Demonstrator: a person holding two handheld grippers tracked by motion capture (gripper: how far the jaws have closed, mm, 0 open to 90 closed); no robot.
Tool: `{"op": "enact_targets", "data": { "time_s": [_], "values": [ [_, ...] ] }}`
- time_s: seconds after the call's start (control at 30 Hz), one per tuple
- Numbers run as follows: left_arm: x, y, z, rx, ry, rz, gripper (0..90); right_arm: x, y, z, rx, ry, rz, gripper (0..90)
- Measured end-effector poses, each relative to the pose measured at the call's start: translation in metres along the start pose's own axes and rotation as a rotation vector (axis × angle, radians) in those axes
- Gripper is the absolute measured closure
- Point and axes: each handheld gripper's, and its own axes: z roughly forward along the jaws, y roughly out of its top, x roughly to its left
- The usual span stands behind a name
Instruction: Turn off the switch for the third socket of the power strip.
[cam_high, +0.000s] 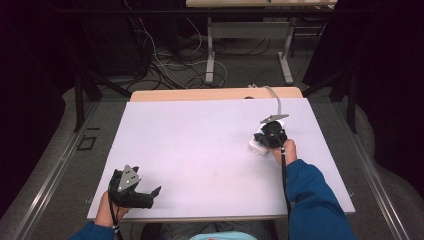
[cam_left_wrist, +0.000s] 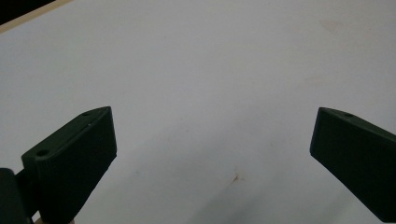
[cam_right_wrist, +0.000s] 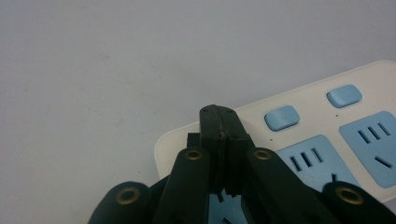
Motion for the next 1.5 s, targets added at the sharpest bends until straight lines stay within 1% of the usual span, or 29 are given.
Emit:
{"op": "enact_targets", "data": {
  "time_s": [0.07, 0.13, 0.2, 0.3, 0.43, 0.6, 0.73, 0.83, 0.87, 0.93, 1.0, 1.07, 1.3, 1.37, 1.43, 1.47, 1.5],
  "values": [
    [-0.0004, 0.0001, 0.0002, 0.001, 0.001, -0.001, 0.6, -0.0001, 0.0000, -0.0001, 0.001, 0.000, -0.002, 90.0],
    [-0.0015, -0.0002, 0.0007, 0.002, -0.008, -0.011, 0.6, 0.0000, 0.0001, 0.0000, 0.001, 0.001, -0.003, 90.0],
    [-0.0016, -0.0003, 0.0011, -0.003, -0.005, -0.013, 0.6, -0.0003, 0.0000, 0.0001, 0.001, 0.005, -0.004, 90.0],
    [-0.0002, 0.0001, 0.0000, 0.003, 0.003, 0.002, 0.6, -0.0004, 0.0000, 0.0001, 0.001, 0.006, -0.003, 90.0],
    [-0.0006, 0.0000, 0.0003, 0.001, 0.001, -0.002, 0.6, -0.0002, 0.0001, 0.0000, 0.000, 0.003, -0.004, 90.0],
    [-0.0001, 0.0001, -0.0002, 0.003, 0.005, 0.003, 0.6, -0.0002, 0.0001, 0.0000, -0.001, 0.003, -0.008, 90.0],
    [-0.0003, 0.0000, 0.0000, 0.003, 0.001, 0.001, 0.6, -0.0007, -0.0002, 0.0001, -0.002, 0.010, -0.003, 90.0],
    [0.0000, 0.0001, -0.0002, 0.003, 0.005, 0.005, 0.6, -0.0004, 0.0001, 0.0001, -0.003, 0.004, -0.012, 90.0],
    [-0.0002, 0.0000, 0.0000, 0.001, 0.000, 0.001, 0.6, 0.0001, 0.0002, 0.0002, -0.001, 0.003, -0.010, 90.0],
    [-0.0004, 0.0000, 0.0001, -0.001, 0.003, 0.000, 0.6, -0.0003, 0.0004, 0.0001, 0.000, -0.003, -0.028, 90.0],
    [-0.0005, 0.0000, 0.0000, -0.001, 0.003, 0.000, 0.6, 0.0009, 0.0008, 0.0001, 0.004, -0.003, -0.028, 90.0],
    [-0.0005, 0.0000, 0.0000, -0.001, 0.002, 0.000, 0.6, 0.0009, 0.0013, -0.0003, 0.006, -0.011, -0.041, 90.0],
    [-0.0006, 0.0001, 0.0001, -0.001, 0.001, 0.000, 0.6, 0.0022, 0.0014, -0.0002, 0.007, -0.017, -0.045, 90.0],
    [-0.0006, 0.0001, 0.0000, -0.002, 0.001, 0.001, 0.6, 0.0020, 0.0017, -0.0005, 0.010, -0.028, -0.052, 90.0],
    [-0.0005, 0.0002, -0.0001, -0.002, 0.001, 0.002, 0.6, 0.0002, 0.0012, -0.0006, 0.008, -0.040, -0.053, 90.0],
    [-0.0006, 0.0001, 0.0000, -0.002, 0.002, 0.000, 0.6, -0.0009, 0.0005, -0.0011, 0.004, -0.032, -0.034, 90.0],
    [-0.0006, 0.0002, 0.0001, -0.002, 0.002, 0.000, 0.6, -0.0022, 0.0001, -0.0014, 0.004, -0.021, -0.030, 90.0]
  ]
}}
